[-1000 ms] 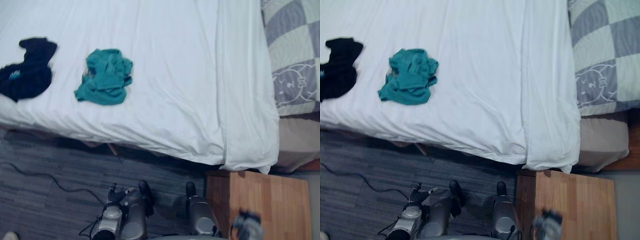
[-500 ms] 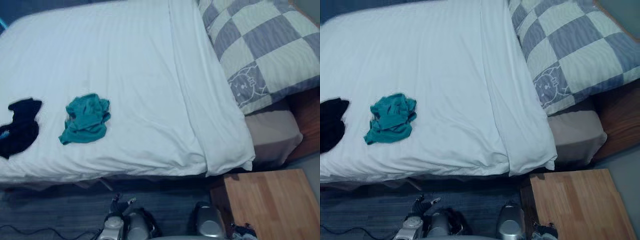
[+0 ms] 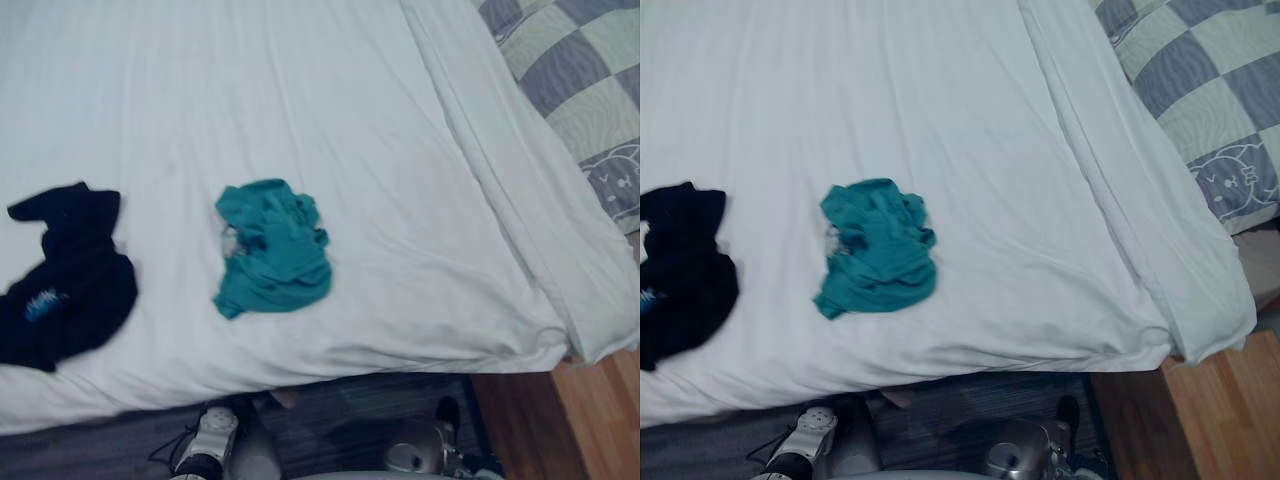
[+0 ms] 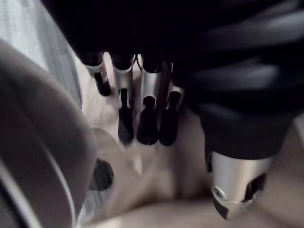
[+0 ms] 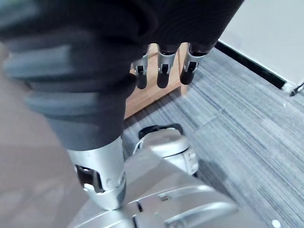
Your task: Tidy the bed and pick cloth on bed and put in laundry
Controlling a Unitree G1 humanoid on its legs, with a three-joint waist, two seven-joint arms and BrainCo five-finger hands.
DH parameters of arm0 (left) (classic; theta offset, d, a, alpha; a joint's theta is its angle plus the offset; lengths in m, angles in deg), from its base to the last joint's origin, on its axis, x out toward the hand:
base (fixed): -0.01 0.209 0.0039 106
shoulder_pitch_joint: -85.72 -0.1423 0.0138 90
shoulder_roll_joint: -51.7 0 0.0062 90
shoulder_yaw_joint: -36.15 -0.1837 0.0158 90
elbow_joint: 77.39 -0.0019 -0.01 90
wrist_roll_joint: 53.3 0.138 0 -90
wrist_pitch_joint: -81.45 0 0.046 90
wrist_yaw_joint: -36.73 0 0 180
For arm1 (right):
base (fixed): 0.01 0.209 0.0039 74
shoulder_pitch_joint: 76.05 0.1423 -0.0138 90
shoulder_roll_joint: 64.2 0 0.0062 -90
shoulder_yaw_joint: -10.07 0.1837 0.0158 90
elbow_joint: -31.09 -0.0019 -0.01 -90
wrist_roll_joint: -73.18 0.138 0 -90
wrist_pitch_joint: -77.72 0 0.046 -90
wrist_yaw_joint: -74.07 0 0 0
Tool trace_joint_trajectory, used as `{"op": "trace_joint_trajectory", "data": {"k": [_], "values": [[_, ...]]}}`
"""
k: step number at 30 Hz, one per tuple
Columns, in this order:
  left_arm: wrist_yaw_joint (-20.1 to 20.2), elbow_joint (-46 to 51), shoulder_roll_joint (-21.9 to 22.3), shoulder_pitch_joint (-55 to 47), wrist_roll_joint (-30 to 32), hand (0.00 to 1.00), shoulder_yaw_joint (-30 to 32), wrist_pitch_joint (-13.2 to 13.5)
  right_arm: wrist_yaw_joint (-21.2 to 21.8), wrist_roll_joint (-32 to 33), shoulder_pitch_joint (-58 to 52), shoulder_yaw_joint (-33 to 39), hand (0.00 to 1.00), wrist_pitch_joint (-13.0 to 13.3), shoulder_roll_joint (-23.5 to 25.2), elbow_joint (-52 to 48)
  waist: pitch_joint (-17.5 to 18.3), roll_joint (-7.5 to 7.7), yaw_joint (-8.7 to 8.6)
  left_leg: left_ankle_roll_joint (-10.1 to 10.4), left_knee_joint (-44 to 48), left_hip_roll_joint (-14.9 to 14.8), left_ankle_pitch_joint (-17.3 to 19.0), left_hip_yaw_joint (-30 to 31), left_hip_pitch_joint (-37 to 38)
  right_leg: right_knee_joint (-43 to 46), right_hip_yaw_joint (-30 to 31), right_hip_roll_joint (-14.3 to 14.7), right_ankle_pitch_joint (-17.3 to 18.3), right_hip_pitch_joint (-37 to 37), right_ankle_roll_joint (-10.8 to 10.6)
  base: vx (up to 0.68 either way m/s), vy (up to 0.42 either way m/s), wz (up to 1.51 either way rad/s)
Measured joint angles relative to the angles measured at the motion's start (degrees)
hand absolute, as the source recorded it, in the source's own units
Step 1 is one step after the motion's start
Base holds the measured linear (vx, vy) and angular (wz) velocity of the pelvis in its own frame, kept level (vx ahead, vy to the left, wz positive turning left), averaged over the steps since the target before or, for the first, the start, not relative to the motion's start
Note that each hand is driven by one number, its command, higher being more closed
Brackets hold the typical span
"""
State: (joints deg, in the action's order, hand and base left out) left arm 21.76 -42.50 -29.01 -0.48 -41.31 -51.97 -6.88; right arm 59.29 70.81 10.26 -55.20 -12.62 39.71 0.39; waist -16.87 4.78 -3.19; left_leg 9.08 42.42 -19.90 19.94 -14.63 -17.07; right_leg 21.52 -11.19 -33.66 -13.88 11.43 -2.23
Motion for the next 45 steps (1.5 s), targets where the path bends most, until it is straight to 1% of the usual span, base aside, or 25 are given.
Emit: {"op": "trace_joint_trajectory", "data": {"k": [1, 2, 3, 4, 5, 6, 7, 9, 11, 14, 18, 19, 21, 22, 23, 24, 26, 30, 31, 33, 36, 37, 38, 41, 45], "values": [[0.07, 0.00, 0.04, -0.40, 0.01, 0.00, -0.12, -0.03, -0.02, -0.34, -0.11, -2.32, 0.00, -0.14, -0.73, 0.03, -0.08, -0.27, 0.38, -0.50, -1.21, -0.11, -0.02, -1.08, 1.64, 2.60, -2.41, 1.70, 3.93, 0.32, -0.09, 0.20, 0.720, -0.80], [0.90, -0.16, 0.20, -0.99, 0.13, 0.00, -0.30, -0.39, 0.28, -1.71, 0.01, -8.56, 0.00, -0.04, -1.30, -0.89, -0.07, -0.40, 0.64, -1.79, -5.38, -0.08, -0.78, -3.60, 5.22, 8.47, -7.03, 7.89, 12.43, 0.81, -2.90, 0.07, 0.490, -0.66], [1.98, -0.73, 0.19, -0.89, 0.36, 0.00, -1.35, -1.18, 1.37, -3.48, -0.47, -12.62, 0.00, 0.19, -1.37, -2.89, -0.06, -0.39, 0.47, -2.79, -9.48, 0.83, -2.37, -4.91, 7.40, 12.71, -8.80, 14.54, 18.92, 1.21, -4.03, 0.07, 0.552, -0.46], [2.54, -1.01, 0.31, -0.85, 0.64, 0.00, -2.24, -1.36, 2.58, -4.45, -0.89, -15.31, 0.00, 0.53, -1.35, -4.61, -0.02, -0.29, 0.23, -3.49, -13.01, 2.39, -4.03, -5.60, 8.84, 14.32, -9.91, 18.95, 22.78, 1.19, -5.09, 0.03, 0.282, -0.07], [2.74, -1.03, 0.59, -0.90, 1.20, 0.00, -2.73, -1.41, 2.56, -4.93, -1.03, -15.91, 0.00, 0.78, -1.13, -5.29, 0.04, -0.20, 0.13, -3.97, -15.03, 3.60, -4.99, -5.88, 9.64, 14.19, -10.21, 21.24, 24.58, 0.86, -5.00, 0.04, 0.192, 0.27], [3.00, -0.94, 1.34, -1.14, 2.31, 0.00, -4.14, -1.47, 3.00, -5.19, -1.29, -17.35, 0.00, 1.44, -0.79, -5.88, 0.08, -0.12, -0.59, -4.93, -18.34, 6.37, -6.56, -5.80, 10.92, 11.00, -9.85, 25.56, 27.60, -0.93, -4.16, 0.07, 0.212, 0.59], [3.87, -0.81, 2.87, -1.30, 2.73, 0.00, -4.85, -1.52, 3.76, -6.85, -1.12, -18.79, 0.00, 2.19, -0.81, -6.62, 0.30, -0.01, -1.60, -5.66, -20.60, 9.66, -7.36, -4.90, 11.97, 4.13, -6.84, 28.12, 29.24, -5.62, -0.08, 0.06, 0.162, 0.61], [3.93, -0.73, 4.41, -1.68, 2.73, 0.00, -5.54, -1.72, 3.81, -7.71, -1.00, -19.01, 0.00, 2.55, -1.31, -6.72, 0.46, -1.03, -2.34, -6.34, -22.69, 11.91, -8.50, -3.10, 13.36, 3.26, -2.29, 28.31, 29.08, -7.08, 0.40, 0.03, 0.132, 0.72], [3.92, -0.30, 5.37, -2.13, 2.70, 0.00, -6.29, -1.85, 3.78, -8.80, -1.44, -19.00, 0.00, 2.34, -1.09, -6.65, 0.82, -0.78, -2.04, -6.63, -26.29, 14.10, -10.75, -0.68, 15.45, 0.81, 0.31, 27.87, 29.03, -9.82, 0.59, 0.03, 0.100, 0.79], [3.79, 0.59, 6.05, -2.86, 2.72, 0.00, -6.23, -1.77, 5.26, -10.21, -0.87, -20.41, 0.00, 2.29, -1.93, -5.51, 2.35, -1.40, -0.20, -6.68, -32.28, 16.13, -15.02, 1.69, 15.86, -2.95, -1.43, 27.12, 28.36, -10.91, 0.19, -0.05, 0.020, 0.55], [3.67, 0.51, 6.51, -3.14, 2.67, 0.00, -5.96, -1.61, 6.24, -12.25, 2.34, -20.69, 0.00, 1.42, -3.60, -1.54, 2.92, -3.32, 0.17, -6.28, -35.51, 17.63, -19.60, 5.22, 14.35, -3.07, -6.43, 25.31, 27.62, -10.96, 0.21, -0.11, -0.007, 0.68], [3.60, 0.44, 6.55, -3.12, 2.65, 0.00, -5.92, -1.58, 6.23, -12.86, 2.66, -20.69, 0.00, 1.17, -3.79, -1.34, 3.04, -3.59, 0.19, -6.25, -35.39, 17.47, -19.52, 4.73, 13.98, -3.35, -7.02, 24.96, 27.26, -10.87, 0.35, -0.11, 0.006, 0.32], [3.40, -0.36, 7.09, -2.81, 2.66, 0.00, -3.75, -1.51, 6.18, -14.04, 3.61, -20.44, 0.00, 0.45, -4.34, -0.19, 3.61, -4.67, 0.68, -7.90, -29.85, 14.59, -16.04, -2.87, 13.23, -3.46, -7.79, 24.33, 26.55, -10.55, 0.21, -0.06, 0.014, 0.08], [3.27, -0.95, 7.30, -2.93, 2.65, 0.00, -3.26, -1.59, 6.18, -14.04, 3.46, -20.14, 0.00, 0.29, -4.48, -0.19, 3.67, -4.72, 0.55, -7.75, -29.26, 14.03, -15.88, -3.02, 13.49, -3.57, -7.87, 24.26, 26.33, -10.74, -0.13, 0.04, 0.008, 0.04], [3.23, -1.63, 7.64, -3.02, 2.66, 0.00, -2.69, -1.87, 6.17, -13.98, 3.17, -19.89, 0.00, 0.02, -4.92, -0.20, 4.19, -5.90, 0.29, -6.86, -30.54, 13.89, -15.54, -2.40, 14.20, -3.76, -7.92, 24.39, 26.05, -10.95, -0.68, -0.03, 0.060, 0.10], [2.66, -2.34, 7.60, -3.04, 2.65, 0.00, -1.06, -2.45, 6.13, -13.76, 3.08, -18.28, 0.00, -0.18, -4.79, -0.14, 4.51, -6.56, 0.10, -5.98, -33.74, 15.25, -16.28, -1.78, 15.02, -4.45, -7.29, 24.30, 25.46, -11.02, -1.79, -0.07, 0.086, 0.12], [2.14, -2.90, 6.90, -3.14, 2.66, 0.00, 0.32, -2.65, 6.11, -13.03, 2.04, -15.13, 0.00, -0.26, -4.34, 0.05, 4.87, -6.31, -0.04, -6.23, -38.02, 16.84, -18.21, -1.09, 16.36, -5.77, -6.95, 23.54, 24.92, -10.91, -2.45, -0.06, 0.147, 0.19], [1.85, -4.18, 5.70, -5.18, 0.84, 0.00, 13.81, -3.18, 5.87, -7.24, -1.17, -1.10, 0.00, -0.64, -0.37, 0.09, 5.41, -5.61, -0.58, -6.12, -47.88, 19.31, -22.98, 0.25, 20.06, -6.45, -5.79, 23.60, 24.47, -10.53, -3.18, -0.03, 0.100, 0.22], [1.10, -5.40, 4.80, -5.64, -1.00, 0.00, 19.91, -4.06, 5.64, -4.32, -2.09, 3.23, 0.00, -1.34, 0.81, 0.18, 5.59, -5.34, -0.57, -6.11, -48.27, 19.43, -22.98, 0.28, 20.32, -6.63, -5.55, 23.69, 24.37, -11.15, -3.10, 0.00, 0.000, 0.00], [0.67, -5.99, 3.59, -7.22, -2.85, 0.00, 27.08, -5.12, 4.82, -1.22, -3.64, 8.36, 0.00, -2.48, 1.51, 0.82, 5.89, -5.13, -0.58, -6.25, -48.30, 19.53, -22.88, 0.16, 20.84, -6.75, -5.02, 23.86, 24.35, -11.56, -3.11, 0.03, 0.009, -0.07], [-0.35, -6.01, 0.92, -8.94, -5.28, 0.00, 39.42, -6.01, 2.72, 3.30, -6.53, 18.71, 0.00, -2.81, 1.31, 1.11, 6.28, -5.27, -0.67, -6.37, -48.36, 19.52, -22.80, 0.05, 21.56, -7.37, -4.64, 24.12, 24.35, -12.56, -3.10, 0.07, -0.010, -0.04], [-0.39, -6.00, 0.42, -9.04, -5.40, 0.00, 40.89, -6.10, 2.32, 3.78, -6.74, 19.89, 0.00, -2.81, 1.14, 1.09, 6.33, -5.29, -0.66, -6.39, -48.36, 19.49, -22.78, 0.04, 21.57, -7.53, -4.64, 24.19, 24.35, -12.72, -3.09, 0.04, -0.024, -0.03], [-0.77, -5.83, -1.87, -9.11, -6.42, 0.00, 45.15, -6.21, 1.50, 5.13, -7.55, 23.32, 0.00, -2.79, 0.30, 0.62, 6.53, -5.28, -0.66, -6.59, -48.38, 19.28, -22.44, -0.07, 21.68, -7.79, -4.63, 24.48, 24.34, -13.35, -3.03, 0.00, 0.000, 0.00], [-2.77, -2.80, -6.30, -8.99, -8.17, 0.00, 48.34, -5.97, -1.43, 7.58, -8.03, 27.39, 0.00, -2.48, -1.12, -3.94, 7.66, -5.19, -0.41, -6.68, -48.39, 19.08, -22.26, -0.28, 21.74, -7.88, -4.64, 24.66, 24.47, -13.49, -2.79, 0.03, -0.012, 0.00], [-5.80, 4.72, -10.21, -7.44, -11.60, 0.00, 48.33, -4.07, -4.43, 6.65, -8.04, 28.32, 0.00, -2.27, -1.83, -17.12, 8.48, -5.33, -0.11, -6.74, -48.40, 19.12, -22.09, -0.10, 21.73, -7.91, -4.68, 24.69, 24.60, -13.70, -2.57, 0.03, -0.005, 0.03]]}}
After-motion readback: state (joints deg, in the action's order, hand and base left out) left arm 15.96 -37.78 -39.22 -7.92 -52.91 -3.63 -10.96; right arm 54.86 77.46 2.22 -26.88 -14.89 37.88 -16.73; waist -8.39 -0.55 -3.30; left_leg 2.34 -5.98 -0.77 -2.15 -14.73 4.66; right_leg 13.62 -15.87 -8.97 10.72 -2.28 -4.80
